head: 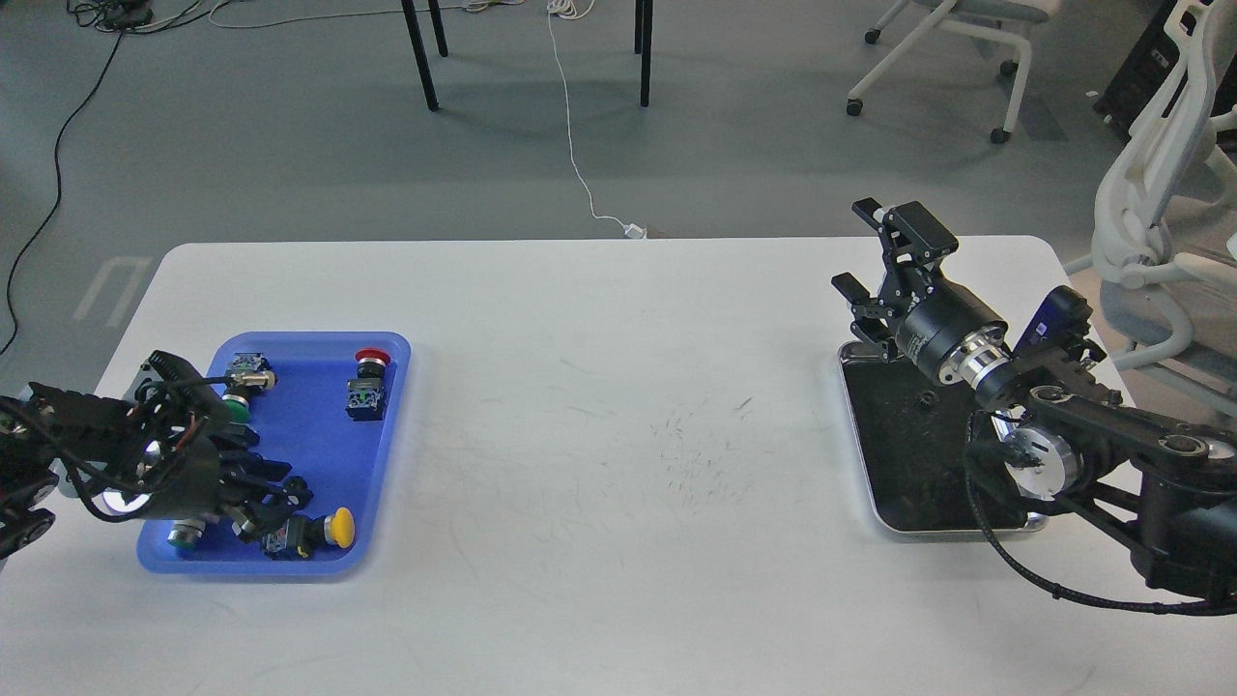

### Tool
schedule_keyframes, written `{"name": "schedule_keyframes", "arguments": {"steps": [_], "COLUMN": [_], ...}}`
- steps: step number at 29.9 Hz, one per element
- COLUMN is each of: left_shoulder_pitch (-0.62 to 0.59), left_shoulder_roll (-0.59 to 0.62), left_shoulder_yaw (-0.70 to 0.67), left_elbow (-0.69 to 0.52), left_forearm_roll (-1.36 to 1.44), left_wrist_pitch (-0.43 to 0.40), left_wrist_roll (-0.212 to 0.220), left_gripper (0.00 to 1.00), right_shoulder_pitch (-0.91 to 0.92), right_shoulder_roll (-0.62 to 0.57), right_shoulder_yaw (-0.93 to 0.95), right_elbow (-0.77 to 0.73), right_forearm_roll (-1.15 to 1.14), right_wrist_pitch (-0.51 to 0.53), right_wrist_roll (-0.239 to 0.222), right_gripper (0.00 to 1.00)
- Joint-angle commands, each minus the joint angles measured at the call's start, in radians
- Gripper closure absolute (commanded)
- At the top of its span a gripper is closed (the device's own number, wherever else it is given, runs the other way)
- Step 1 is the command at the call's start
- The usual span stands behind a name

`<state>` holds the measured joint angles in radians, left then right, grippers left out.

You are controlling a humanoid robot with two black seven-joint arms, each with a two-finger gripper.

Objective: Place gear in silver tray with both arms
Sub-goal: 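Grasp another black gear in the blue tray with the left gripper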

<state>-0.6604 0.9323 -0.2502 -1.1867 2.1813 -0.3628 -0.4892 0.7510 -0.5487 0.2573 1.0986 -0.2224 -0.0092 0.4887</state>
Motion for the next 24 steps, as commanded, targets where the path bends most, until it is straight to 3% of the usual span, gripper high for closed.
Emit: {"name": "schedule_keyframes", "arguments": {"steps": [1, 10, 19, 24], "left_shoulder_pitch": [-0.004, -0.018, -0.258, -0.372], "left_shoulder_roll": [-0.009, -0.007, 0.008, -0.09], "left_shoulder_yaw": [-0.001, -0.004, -0.008, -0.003], "left_elbow": [0.01, 0.01, -0.174, -0.209], "left_forearm_roll": [0.0, 0.0, -0.02, -0.026], "left_wrist_pitch": [0.001, 0.004, -0.007, -0.028], "left_wrist_roll": [0.0, 0.0, 0.0, 0.0], "left_gripper": [0.81, 0.88, 0.87, 0.86], "right_shoulder_pitch": [0.001, 0.001, 0.025, 0.129], "right_shoulder_roll": [0.0, 0.0, 0.0, 0.01], "right_shoulder_yaw": [0.0, 0.003, 0.028, 0.03], "right_elbow": [0.001, 0.001, 0.003, -0.003], "right_forearm_roll": [0.0, 0.0, 0.003, 0.021], "right_wrist_pitch": [0.0, 0.0, 0.005, 0.034], "right_wrist_roll": [0.0, 0.0, 0.0, 0.0], "right_gripper": [0.02, 0.02, 0.02, 0.02]}}
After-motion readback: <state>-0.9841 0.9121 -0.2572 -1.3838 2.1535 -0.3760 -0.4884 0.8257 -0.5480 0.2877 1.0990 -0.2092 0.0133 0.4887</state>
